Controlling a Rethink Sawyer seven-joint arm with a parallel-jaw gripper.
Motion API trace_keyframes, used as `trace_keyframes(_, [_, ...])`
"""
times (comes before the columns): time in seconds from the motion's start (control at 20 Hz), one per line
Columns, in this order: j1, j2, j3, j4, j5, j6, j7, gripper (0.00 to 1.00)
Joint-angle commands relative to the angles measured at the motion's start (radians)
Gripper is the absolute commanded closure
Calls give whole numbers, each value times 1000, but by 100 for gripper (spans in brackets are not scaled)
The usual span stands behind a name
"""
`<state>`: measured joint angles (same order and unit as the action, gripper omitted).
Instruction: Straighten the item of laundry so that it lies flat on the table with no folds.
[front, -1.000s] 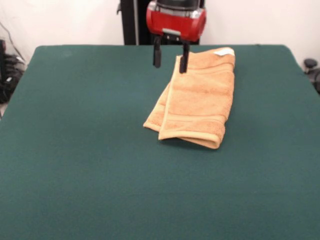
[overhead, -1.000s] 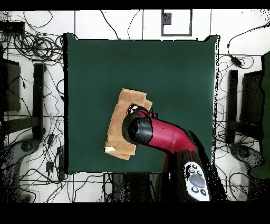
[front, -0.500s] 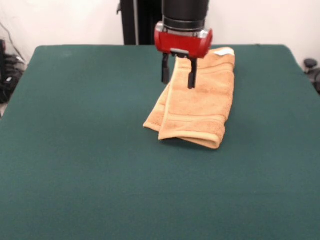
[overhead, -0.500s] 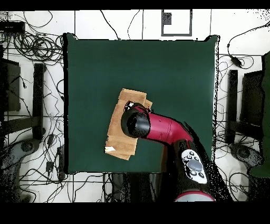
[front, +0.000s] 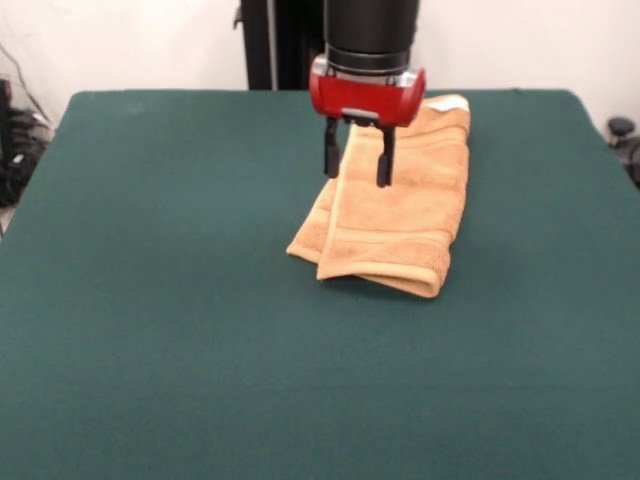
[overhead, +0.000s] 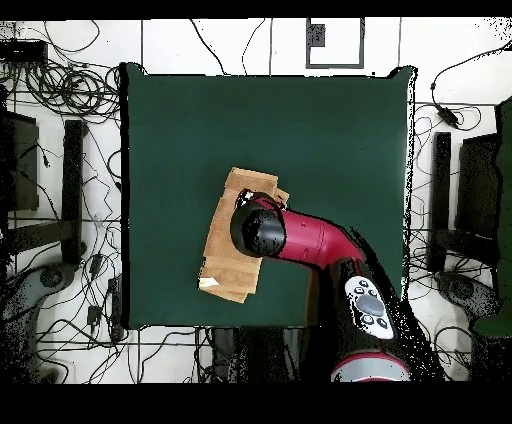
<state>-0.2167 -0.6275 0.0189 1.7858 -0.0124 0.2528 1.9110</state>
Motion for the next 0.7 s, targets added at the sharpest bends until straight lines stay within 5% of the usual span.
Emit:
trace_keyframes(0.05, [3, 33, 106, -118, -44, 135, -25, 0])
trace_keyframes(0.7, [-54, 110, 191, -262, -170, 200, -157, 0])
